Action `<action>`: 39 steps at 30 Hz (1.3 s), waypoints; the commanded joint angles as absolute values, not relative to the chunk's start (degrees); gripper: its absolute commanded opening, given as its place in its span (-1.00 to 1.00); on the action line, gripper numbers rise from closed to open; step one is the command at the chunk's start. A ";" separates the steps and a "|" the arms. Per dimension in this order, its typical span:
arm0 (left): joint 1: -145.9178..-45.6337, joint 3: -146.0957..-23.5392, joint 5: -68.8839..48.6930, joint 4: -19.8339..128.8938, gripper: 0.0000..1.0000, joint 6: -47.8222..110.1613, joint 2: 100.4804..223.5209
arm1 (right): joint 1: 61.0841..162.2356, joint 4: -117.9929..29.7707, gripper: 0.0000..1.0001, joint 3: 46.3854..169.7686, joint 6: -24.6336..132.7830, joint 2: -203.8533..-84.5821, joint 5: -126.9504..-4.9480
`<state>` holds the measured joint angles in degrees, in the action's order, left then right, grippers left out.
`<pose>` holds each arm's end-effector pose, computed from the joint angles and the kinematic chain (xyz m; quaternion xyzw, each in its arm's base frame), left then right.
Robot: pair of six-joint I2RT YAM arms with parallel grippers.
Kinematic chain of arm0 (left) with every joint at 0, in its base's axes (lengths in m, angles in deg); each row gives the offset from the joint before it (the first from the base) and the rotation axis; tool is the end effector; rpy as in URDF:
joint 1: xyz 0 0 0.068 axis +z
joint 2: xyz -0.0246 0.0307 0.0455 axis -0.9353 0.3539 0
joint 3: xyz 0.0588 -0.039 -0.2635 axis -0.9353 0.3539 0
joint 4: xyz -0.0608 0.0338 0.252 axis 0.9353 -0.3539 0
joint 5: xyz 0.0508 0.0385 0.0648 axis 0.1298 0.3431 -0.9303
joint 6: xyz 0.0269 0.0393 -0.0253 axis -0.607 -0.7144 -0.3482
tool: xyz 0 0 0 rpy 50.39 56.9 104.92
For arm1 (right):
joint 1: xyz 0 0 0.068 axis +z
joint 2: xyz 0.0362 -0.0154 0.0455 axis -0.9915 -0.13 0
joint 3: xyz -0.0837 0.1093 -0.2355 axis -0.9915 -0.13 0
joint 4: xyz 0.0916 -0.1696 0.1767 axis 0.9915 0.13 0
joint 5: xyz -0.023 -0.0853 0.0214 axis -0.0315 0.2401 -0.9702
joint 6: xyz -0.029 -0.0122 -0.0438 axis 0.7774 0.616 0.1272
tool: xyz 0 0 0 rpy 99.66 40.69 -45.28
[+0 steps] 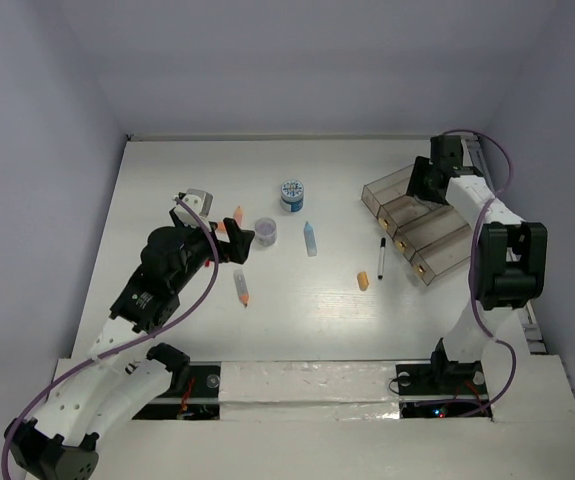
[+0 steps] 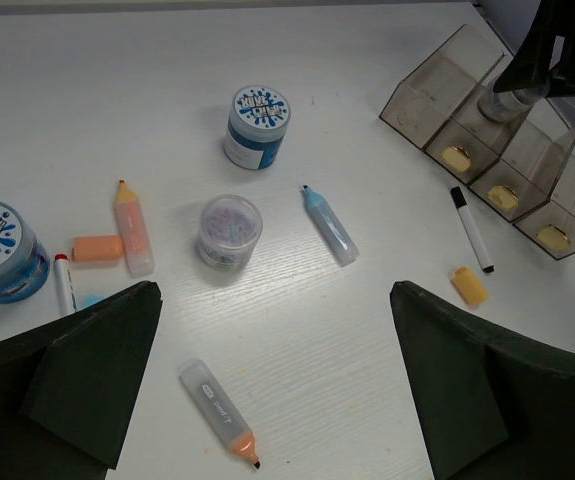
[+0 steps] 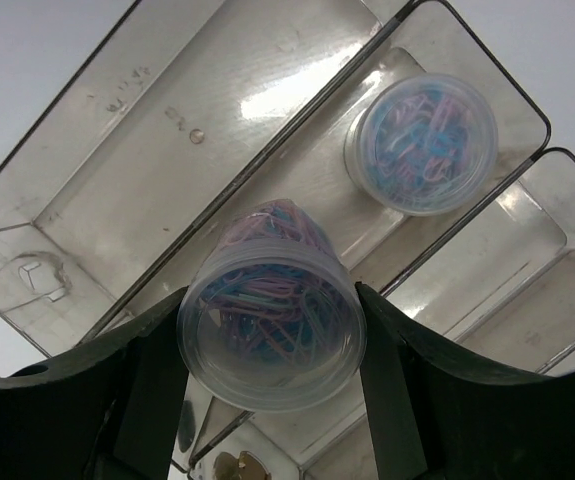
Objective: Sort the stationery into containers
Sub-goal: Place the stationery in the storage box, then pick up the stationery from the center of the board.
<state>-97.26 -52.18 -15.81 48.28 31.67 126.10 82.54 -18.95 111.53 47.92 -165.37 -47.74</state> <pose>0.1498 -0.0814 0.3336 0.1162 0.7228 -0.2485 0.6343 0.3965 -0.0065 0.2482 0.1374 0.9228 -0.0462 0.3570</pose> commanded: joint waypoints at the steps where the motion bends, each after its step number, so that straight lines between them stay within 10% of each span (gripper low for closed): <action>1: -96.96 -54.66 -15.28 50.49 0.98 31.54 125.53 | 81.83 -19.39 -0.08 113.04 47.18 -164.21 -46.71; 13: -96.96 -54.57 -15.19 50.49 0.98 31.46 125.62 | 81.30 -17.81 0.04 113.65 47.00 -166.85 -46.97; 22: -96.96 -54.57 -15.19 50.58 0.98 31.46 125.62 | 81.30 -18.07 0.90 114.44 47.09 -165.79 -46.09; 28: -96.96 -54.66 -15.46 50.40 0.98 31.54 125.62 | 81.30 -21.83 1.00 112.70 47.88 -160.71 -52.93; 39: -96.44 -55.19 -22.39 48.47 0.98 31.89 126.58 | 110.71 -24.58 1.00 114.09 53.51 -160.16 -61.91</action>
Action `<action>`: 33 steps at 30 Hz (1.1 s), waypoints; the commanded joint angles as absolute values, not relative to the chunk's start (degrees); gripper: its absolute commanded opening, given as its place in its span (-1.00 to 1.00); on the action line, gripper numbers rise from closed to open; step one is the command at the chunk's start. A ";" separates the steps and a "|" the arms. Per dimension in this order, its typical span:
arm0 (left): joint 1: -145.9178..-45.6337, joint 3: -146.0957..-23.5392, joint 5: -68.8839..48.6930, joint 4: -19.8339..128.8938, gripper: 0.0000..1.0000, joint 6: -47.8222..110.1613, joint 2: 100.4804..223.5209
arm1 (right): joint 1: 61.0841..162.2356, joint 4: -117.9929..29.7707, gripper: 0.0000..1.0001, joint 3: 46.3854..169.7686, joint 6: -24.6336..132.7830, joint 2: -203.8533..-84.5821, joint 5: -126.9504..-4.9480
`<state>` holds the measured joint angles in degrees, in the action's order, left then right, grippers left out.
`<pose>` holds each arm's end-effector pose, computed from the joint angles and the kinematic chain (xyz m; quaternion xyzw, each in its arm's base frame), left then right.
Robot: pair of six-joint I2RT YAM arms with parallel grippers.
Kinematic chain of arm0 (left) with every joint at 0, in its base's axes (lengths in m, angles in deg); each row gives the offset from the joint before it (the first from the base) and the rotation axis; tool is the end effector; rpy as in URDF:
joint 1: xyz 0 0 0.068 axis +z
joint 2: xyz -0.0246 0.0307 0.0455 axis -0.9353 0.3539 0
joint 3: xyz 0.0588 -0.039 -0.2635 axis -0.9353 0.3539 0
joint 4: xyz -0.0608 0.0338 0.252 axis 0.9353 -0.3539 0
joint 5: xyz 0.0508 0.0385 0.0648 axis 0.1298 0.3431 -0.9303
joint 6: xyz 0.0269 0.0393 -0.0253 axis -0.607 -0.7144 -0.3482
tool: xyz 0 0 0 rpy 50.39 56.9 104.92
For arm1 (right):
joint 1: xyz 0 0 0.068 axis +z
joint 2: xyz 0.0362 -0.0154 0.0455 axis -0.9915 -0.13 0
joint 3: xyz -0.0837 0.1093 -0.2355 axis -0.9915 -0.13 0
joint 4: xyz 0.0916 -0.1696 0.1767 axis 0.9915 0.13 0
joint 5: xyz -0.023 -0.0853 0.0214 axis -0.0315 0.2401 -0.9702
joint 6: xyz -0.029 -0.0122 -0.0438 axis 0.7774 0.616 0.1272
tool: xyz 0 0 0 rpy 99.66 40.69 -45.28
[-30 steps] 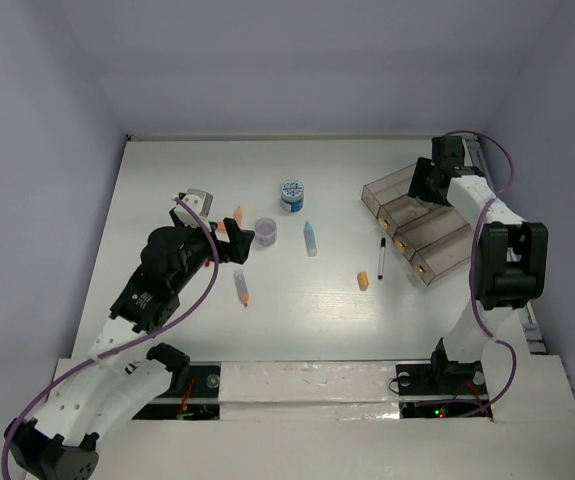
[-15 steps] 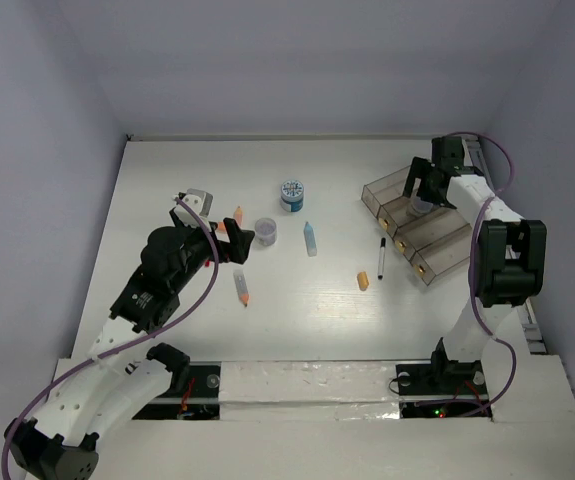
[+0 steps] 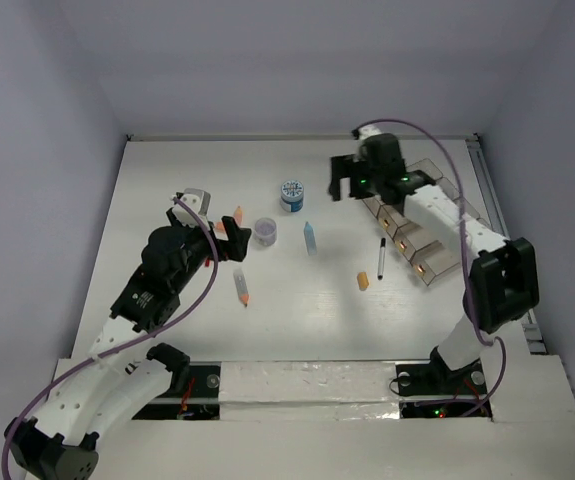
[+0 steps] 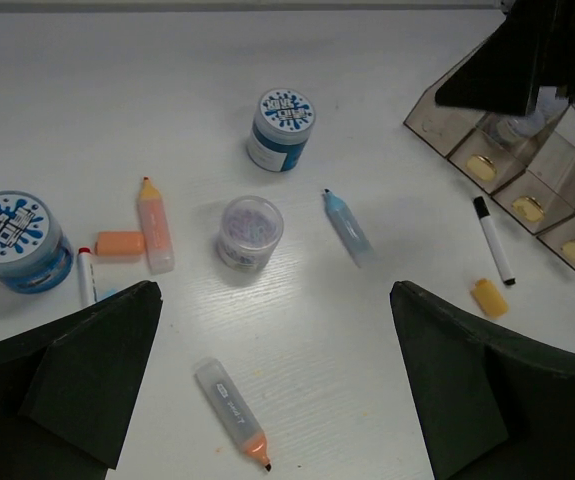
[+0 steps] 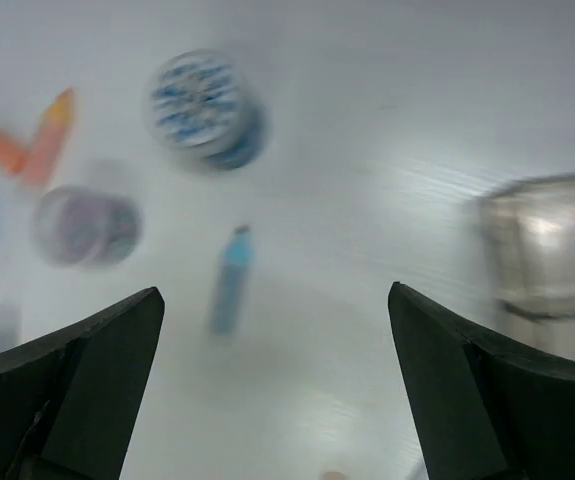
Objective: Sort the stationery into containers
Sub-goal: Pick up the stationery from the center of the board.
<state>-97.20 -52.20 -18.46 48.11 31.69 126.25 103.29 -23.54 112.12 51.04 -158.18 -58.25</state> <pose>0.1512 -0.0801 0.3330 0.1004 0.7270 -0.2318 0.6385 0.3586 0.1358 0.3042 -0.0846 0.8891 0.1183 0.4340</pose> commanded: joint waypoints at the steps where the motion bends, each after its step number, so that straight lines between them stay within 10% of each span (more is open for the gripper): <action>1: -96.43 -55.27 -23.01 48.21 0.98 32.07 126.67 | 112.49 -24.58 1.00 115.14 53.33 -161.04 -61.65; 24: -95.91 -55.63 -26.80 47.06 0.98 32.42 126.23 | 128.24 -20.63 0.99 139.31 55.09 -191.27 -60.15; 33: -95.91 -55.63 -26.36 47.24 0.98 32.51 126.15 | 128.76 -22.29 0.18 139.86 53.25 -190.15 -54.11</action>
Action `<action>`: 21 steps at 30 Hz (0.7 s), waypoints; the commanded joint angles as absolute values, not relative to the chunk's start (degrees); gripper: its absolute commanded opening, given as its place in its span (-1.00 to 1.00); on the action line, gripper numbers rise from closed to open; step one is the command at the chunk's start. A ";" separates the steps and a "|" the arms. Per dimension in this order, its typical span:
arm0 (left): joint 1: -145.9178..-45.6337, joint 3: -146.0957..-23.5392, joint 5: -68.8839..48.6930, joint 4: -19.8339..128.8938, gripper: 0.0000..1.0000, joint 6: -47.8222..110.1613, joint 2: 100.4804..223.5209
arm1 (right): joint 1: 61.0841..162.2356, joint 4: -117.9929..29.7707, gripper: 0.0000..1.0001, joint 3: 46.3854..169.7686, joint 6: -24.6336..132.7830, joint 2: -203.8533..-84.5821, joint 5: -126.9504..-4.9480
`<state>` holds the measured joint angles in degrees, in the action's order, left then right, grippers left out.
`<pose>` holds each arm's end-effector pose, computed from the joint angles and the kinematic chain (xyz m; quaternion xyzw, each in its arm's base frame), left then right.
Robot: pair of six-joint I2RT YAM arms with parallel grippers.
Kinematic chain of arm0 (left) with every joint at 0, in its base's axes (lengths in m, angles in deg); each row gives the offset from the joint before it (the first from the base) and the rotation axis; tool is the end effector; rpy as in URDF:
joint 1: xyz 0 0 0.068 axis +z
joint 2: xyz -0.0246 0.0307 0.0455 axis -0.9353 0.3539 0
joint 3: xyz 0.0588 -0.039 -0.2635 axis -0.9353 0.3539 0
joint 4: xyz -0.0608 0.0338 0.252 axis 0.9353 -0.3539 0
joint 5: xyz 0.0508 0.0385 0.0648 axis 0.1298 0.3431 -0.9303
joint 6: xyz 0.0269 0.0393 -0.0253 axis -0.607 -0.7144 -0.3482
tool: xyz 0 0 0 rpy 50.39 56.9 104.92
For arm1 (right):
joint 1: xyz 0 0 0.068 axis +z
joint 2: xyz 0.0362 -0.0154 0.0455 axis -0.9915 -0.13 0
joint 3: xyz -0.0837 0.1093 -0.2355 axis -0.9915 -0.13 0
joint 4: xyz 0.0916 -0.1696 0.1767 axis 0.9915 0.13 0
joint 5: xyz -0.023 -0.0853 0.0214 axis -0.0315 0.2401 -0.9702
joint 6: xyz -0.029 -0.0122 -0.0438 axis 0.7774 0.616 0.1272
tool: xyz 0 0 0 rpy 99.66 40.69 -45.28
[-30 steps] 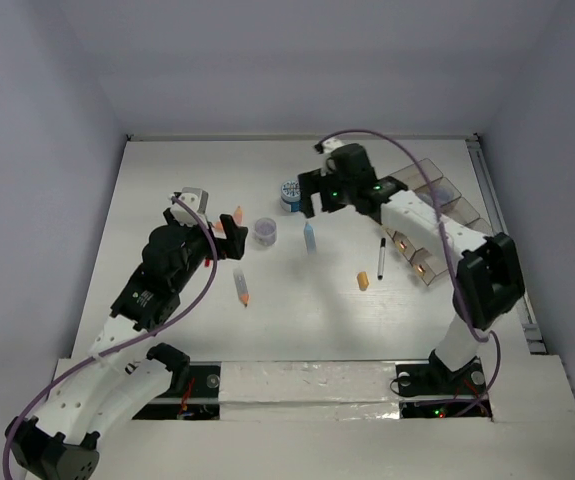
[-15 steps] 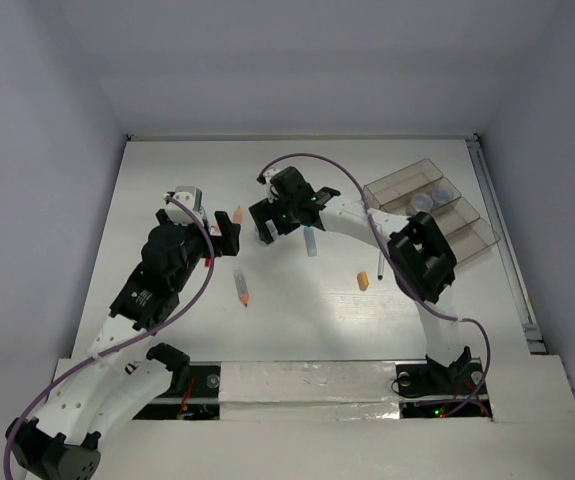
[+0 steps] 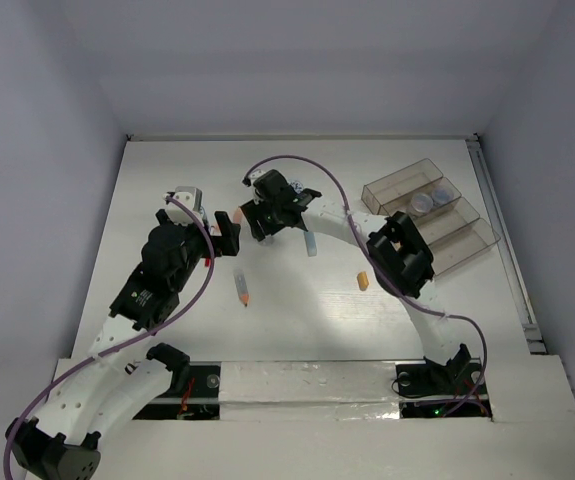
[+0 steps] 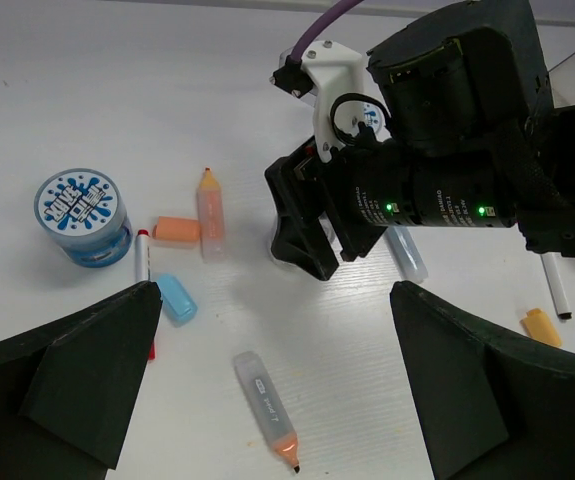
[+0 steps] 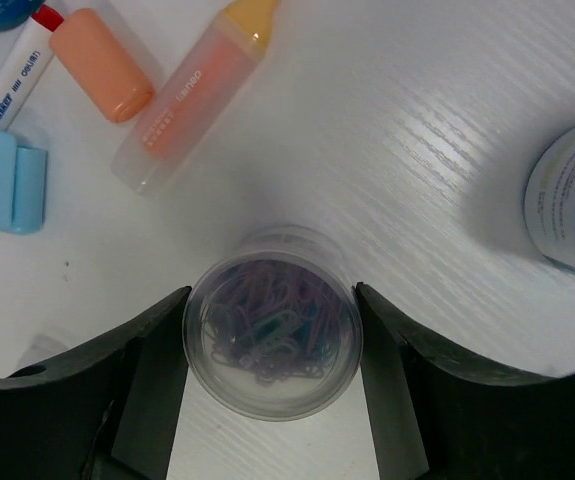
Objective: Sort the stationery into containers
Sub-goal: Pick up the stationery from the center of the board, then place the stationery in the storage box.
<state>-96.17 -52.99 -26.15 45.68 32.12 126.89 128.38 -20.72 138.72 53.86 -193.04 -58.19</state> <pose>0.1557 -0.0736 0.3316 0.0484 0.7453 -0.1758 0.6413 0.3566 0.3671 0.1919 -0.3094 0.8795 0.1601 0.3242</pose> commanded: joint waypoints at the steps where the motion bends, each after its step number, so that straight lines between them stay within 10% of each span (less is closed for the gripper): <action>1: -95.91 -55.54 -26.27 47.24 0.98 32.51 126.15 | 128.76 -22.99 -0.02 139.32 52.89 -187.70 -52.35; 21: -95.91 -55.28 -25.39 47.50 0.98 32.51 124.56 | 93.35 -26.42 -0.11 101.62 46.39 -150.06 -44.25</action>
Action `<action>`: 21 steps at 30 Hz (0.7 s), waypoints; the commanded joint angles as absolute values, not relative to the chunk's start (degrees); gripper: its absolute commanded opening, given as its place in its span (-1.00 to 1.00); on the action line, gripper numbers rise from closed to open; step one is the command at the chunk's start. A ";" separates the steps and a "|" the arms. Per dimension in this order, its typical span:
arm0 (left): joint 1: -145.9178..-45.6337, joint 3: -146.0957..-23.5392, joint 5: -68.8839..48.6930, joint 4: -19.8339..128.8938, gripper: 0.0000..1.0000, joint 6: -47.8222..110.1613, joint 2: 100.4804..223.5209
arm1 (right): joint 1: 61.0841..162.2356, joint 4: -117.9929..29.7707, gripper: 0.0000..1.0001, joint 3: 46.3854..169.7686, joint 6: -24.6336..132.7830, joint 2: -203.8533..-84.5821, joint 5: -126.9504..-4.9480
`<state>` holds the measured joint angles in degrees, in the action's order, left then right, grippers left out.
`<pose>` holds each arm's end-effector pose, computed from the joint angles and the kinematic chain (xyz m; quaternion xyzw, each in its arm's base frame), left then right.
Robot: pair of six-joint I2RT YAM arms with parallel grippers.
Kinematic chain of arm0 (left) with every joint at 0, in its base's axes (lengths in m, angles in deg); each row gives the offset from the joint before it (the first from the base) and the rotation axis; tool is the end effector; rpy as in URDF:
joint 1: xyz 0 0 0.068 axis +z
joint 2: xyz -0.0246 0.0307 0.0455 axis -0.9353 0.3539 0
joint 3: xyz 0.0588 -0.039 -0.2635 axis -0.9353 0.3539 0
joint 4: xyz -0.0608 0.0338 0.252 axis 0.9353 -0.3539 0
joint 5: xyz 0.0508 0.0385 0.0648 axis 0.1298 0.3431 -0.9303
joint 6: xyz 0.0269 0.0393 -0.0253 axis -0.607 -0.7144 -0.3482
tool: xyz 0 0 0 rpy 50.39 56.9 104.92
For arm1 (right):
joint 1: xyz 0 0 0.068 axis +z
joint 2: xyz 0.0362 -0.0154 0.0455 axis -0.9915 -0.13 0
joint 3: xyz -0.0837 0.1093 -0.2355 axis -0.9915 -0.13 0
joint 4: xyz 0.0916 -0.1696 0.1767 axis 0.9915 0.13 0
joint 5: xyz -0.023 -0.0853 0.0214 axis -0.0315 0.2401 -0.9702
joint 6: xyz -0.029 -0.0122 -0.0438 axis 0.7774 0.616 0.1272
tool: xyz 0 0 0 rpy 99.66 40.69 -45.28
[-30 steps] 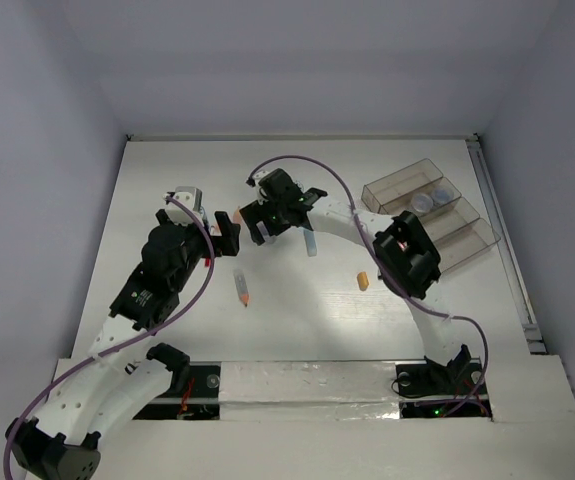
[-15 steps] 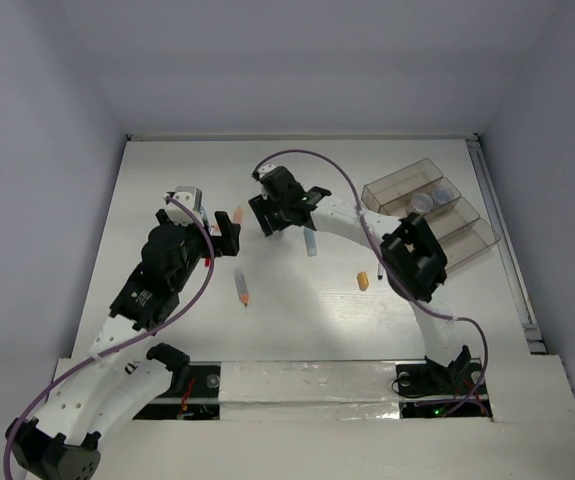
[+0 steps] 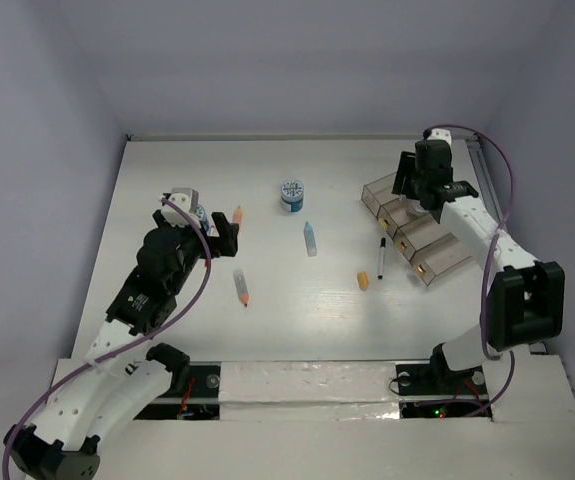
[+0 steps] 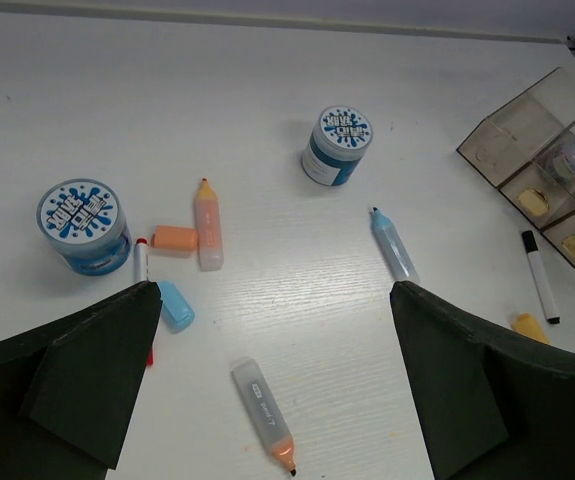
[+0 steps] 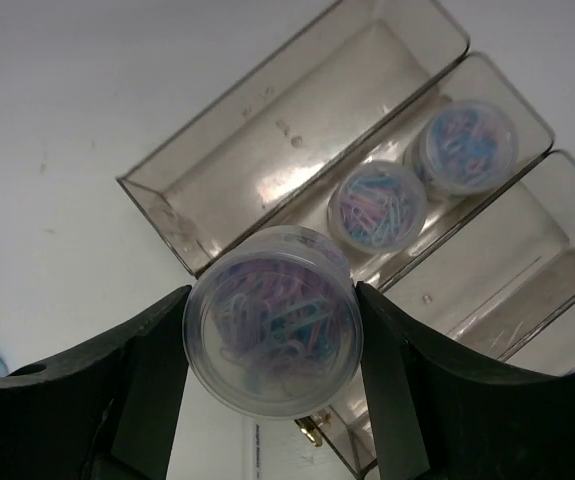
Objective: Sort the stationery into containers
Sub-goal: Place the stationery in the storage box.
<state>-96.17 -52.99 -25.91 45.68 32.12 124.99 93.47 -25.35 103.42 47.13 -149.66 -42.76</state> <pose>0.1491 -0.0704 0.3365 0.0476 0.7343 -0.1821 0.6522 0.3405 0.0560 0.3072 0.0842 0.8767 -0.0192 0.4733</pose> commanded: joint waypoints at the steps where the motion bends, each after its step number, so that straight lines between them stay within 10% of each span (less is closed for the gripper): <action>1: -95.91 -55.28 -25.39 47.50 0.98 32.42 124.48 | 92.73 -26.69 -0.11 101.53 46.39 -150.76 -44.42; 21: -95.91 -55.19 -25.48 47.50 0.98 32.42 124.91 | 90.00 -27.57 0.13 101.96 45.16 -157.79 -45.65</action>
